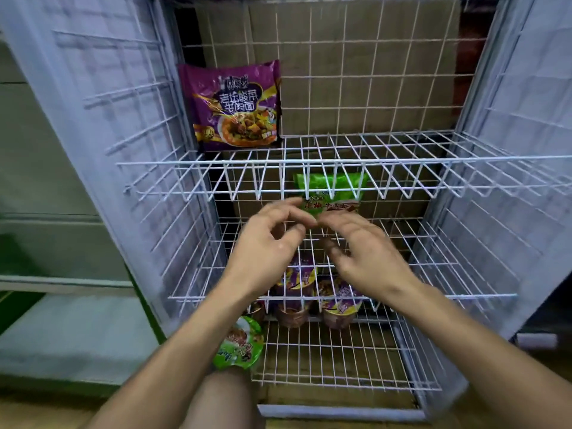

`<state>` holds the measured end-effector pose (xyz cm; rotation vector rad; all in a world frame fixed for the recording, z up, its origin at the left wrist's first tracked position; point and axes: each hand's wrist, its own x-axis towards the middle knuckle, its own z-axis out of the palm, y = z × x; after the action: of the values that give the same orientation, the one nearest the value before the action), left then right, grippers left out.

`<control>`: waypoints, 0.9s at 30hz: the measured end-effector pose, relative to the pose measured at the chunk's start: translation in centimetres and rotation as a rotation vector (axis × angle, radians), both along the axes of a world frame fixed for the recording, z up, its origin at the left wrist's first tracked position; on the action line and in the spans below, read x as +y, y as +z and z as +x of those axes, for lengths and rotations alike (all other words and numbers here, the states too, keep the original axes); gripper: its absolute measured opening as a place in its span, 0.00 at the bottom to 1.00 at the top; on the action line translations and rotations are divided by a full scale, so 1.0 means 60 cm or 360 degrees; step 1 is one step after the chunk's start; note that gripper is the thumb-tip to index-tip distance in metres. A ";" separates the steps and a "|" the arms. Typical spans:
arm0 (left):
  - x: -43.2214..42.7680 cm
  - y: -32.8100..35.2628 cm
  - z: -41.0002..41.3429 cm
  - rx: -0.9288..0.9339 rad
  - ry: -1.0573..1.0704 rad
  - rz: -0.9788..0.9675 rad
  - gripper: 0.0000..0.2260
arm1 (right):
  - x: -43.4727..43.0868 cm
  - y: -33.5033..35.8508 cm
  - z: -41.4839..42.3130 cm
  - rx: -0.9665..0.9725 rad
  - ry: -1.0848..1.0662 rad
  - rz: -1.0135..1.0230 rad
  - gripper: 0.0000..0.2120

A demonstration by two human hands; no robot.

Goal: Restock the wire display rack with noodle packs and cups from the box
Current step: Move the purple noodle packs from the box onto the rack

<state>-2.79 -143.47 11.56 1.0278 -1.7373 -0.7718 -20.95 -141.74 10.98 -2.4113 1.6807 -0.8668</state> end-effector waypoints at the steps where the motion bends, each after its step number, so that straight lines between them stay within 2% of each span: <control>1: -0.008 -0.008 -0.004 -0.0078 0.0030 0.0044 0.11 | -0.011 -0.008 -0.005 -0.0032 -0.0033 0.0079 0.20; 4: -0.047 -0.036 -0.021 -0.0170 0.0096 0.0245 0.11 | -0.047 -0.030 -0.023 -0.0254 -0.0150 0.0297 0.19; 8: -0.104 -0.064 -0.047 -0.0095 0.0107 0.0398 0.13 | -0.086 -0.055 -0.051 -0.0494 -0.0216 0.0360 0.19; 12: -0.159 -0.070 -0.071 -0.0217 0.0170 0.0463 0.17 | -0.134 -0.062 -0.069 -0.0536 -0.0312 0.0431 0.22; 15: -0.197 -0.076 -0.085 -0.0189 0.0191 0.0612 0.25 | -0.181 -0.071 -0.084 -0.0675 -0.0428 0.0519 0.21; 17: -0.217 -0.077 -0.096 -0.0123 0.0202 0.0720 0.35 | -0.216 -0.081 -0.096 -0.0818 -0.0527 0.0568 0.26; 19: -0.226 -0.070 -0.110 -0.0111 0.0188 0.0805 0.41 | -0.241 -0.084 -0.103 -0.0816 -0.0647 0.0612 0.29; 21: -0.238 -0.065 -0.125 -0.0172 0.0212 0.0850 0.39 | -0.265 -0.089 -0.108 -0.0775 -0.0702 0.0661 0.30; 24: -0.251 -0.066 -0.140 -0.0254 0.0278 0.0875 0.35 | -0.284 -0.096 -0.110 -0.0791 -0.0542 0.0549 0.28; 27: -0.262 -0.073 -0.139 -0.0235 0.0276 0.0921 0.38 | -0.291 -0.106 -0.108 -0.0874 -0.0473 0.0498 0.27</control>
<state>-11.14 -159.16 7.17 1.6344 -1.5470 -1.1423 -27.45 -159.20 4.64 -1.5606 1.7916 -1.0779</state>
